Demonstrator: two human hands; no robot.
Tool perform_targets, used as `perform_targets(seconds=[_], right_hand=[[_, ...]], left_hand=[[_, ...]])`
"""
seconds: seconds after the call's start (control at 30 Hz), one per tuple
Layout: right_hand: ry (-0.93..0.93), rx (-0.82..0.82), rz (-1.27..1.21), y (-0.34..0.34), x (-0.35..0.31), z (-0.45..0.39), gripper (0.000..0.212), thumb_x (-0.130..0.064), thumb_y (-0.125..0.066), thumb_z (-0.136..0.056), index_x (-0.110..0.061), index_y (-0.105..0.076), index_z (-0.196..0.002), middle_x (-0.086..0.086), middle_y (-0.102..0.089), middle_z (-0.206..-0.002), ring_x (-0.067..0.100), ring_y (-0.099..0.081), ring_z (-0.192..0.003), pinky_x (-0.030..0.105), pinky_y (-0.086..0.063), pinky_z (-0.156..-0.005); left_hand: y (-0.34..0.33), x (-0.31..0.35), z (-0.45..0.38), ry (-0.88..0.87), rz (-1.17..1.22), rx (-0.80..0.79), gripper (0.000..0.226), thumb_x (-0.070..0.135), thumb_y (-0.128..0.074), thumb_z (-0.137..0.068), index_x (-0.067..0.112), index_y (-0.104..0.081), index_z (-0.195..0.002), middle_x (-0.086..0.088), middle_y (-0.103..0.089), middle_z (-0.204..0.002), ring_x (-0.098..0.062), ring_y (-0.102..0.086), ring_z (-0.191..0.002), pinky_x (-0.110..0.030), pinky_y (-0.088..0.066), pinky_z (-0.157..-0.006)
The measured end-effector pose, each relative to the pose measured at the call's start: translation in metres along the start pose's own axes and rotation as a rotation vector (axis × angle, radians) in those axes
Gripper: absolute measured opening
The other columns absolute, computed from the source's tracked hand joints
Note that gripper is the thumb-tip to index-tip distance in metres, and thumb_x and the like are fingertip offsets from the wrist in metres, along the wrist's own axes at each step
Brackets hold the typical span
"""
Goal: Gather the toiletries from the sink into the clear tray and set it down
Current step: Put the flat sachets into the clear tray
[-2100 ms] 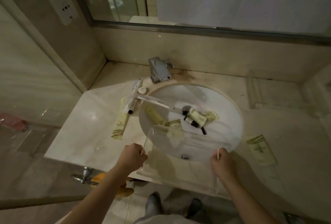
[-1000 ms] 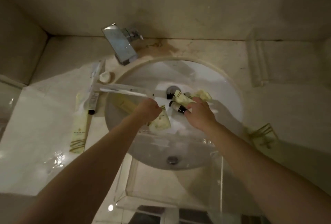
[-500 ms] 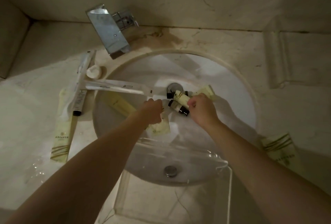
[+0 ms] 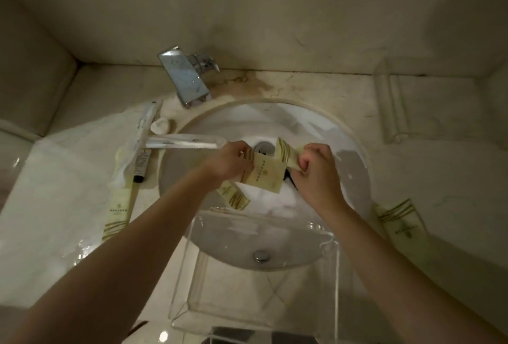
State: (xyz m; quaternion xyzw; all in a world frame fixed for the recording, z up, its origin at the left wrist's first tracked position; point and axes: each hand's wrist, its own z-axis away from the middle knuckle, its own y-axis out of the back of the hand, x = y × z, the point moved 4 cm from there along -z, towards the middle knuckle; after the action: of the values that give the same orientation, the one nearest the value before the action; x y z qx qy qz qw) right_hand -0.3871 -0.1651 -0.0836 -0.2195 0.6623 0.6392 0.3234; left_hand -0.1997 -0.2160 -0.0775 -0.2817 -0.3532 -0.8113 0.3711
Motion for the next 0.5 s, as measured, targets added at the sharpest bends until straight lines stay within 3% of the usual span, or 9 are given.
perform_targets(seconds=[0.1, 0.27, 0.37, 0.5], right_hand=[[0.122, -0.073, 0.001, 0.011, -0.018, 0.024, 0.03, 0.004, -0.061, -0.071, -0.012, -0.036, -0.068, 0.008, -0.049, -0.117, 0.021, -0.05, -0.113, 0.025, -0.036, -0.08], [0.266, -0.069, 0.006, 0.026, -0.049, 0.065, 0.034, 0.004, -0.068, -0.067, -0.015, -0.04, -0.069, 0.005, -0.046, -0.116, 0.019, -0.048, -0.115, 0.019, -0.035, -0.086], [0.224, -0.105, -0.067, 0.031, -0.061, 0.085, 0.033, -0.015, -0.081, -0.066, -0.015, -0.048, -0.073, -0.005, -0.041, -0.119, 0.007, -0.041, -0.117, 0.018, -0.034, -0.09], [0.161, -0.009, -0.186, 0.035, -0.074, 0.108, 0.018, -0.016, -0.073, -0.075, -0.01, -0.056, -0.076, -0.003, -0.05, -0.111, 0.008, -0.048, -0.114, 0.021, -0.036, -0.092]], left_hand=[[0.003, 0.004, 0.031, -0.027, 0.208, -0.076, 0.02, -0.007, -0.051, -0.084, 0.012, -0.055, -0.087, -0.011, -0.057, -0.083, -0.027, -0.058, -0.077, -0.034, -0.046, -0.062], [0.002, 0.001, 0.074, -0.058, 0.388, -0.149, 0.027, -0.012, -0.047, -0.086, 0.014, -0.055, -0.087, -0.014, -0.057, -0.088, -0.029, -0.059, -0.079, -0.037, -0.049, -0.066], [0.0, 0.001, 0.096, -0.067, 0.443, -0.172, 0.029, -0.013, -0.043, -0.087, 0.013, -0.055, -0.089, -0.014, -0.06, -0.085, -0.027, -0.062, -0.074, -0.034, -0.051, -0.06], [0.001, -0.005, 0.119, -0.07, 0.462, -0.176, 0.03, -0.012, -0.04, -0.088, 0.013, -0.058, -0.091, -0.015, -0.061, -0.086, -0.029, -0.06, -0.078, -0.041, -0.049, -0.073]])
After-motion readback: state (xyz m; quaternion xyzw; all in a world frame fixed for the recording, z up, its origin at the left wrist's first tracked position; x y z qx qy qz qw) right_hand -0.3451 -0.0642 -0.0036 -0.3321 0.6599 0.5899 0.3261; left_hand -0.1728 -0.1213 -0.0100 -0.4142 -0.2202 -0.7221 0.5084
